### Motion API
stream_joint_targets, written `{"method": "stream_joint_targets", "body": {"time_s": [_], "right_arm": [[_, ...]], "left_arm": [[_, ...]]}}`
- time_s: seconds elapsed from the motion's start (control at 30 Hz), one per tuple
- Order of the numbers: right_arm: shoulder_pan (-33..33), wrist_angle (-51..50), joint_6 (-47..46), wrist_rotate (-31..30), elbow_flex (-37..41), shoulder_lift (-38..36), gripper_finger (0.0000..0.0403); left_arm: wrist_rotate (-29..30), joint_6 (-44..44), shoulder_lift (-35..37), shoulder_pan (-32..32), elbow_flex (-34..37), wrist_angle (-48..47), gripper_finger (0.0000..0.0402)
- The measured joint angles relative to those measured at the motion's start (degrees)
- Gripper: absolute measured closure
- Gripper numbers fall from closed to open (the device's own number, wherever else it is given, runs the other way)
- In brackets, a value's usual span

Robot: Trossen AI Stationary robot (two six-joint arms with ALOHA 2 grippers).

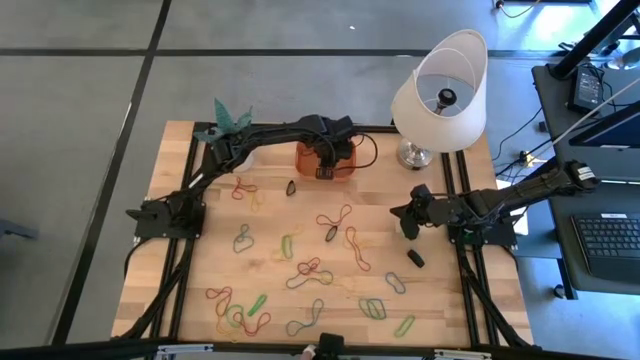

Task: Pick and place rubber bands into bin
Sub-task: Put the black rubber band into the bin, then put the yellow rubber band into the bin

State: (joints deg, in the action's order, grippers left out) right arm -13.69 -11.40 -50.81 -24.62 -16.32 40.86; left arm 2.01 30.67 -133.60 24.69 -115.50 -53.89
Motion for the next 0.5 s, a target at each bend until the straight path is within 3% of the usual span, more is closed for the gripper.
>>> {"method": "stream_joint_targets", "body": {"time_s": [0.27, 0.5], "right_arm": [[0.13, -0.01, 0.05, 0.0, 0.0, -0.01, 0.0396], [0.13, 0.28, -0.01, 0.09, 0.0, 0.0, 0.0396]], "left_arm": [[2.27, -1.59, 0.01, -0.05, 0.0, -0.44, 0.0244], [7.03, -3.01, 2.59, -0.8, 0.0, -0.41, 0.0239]]}}
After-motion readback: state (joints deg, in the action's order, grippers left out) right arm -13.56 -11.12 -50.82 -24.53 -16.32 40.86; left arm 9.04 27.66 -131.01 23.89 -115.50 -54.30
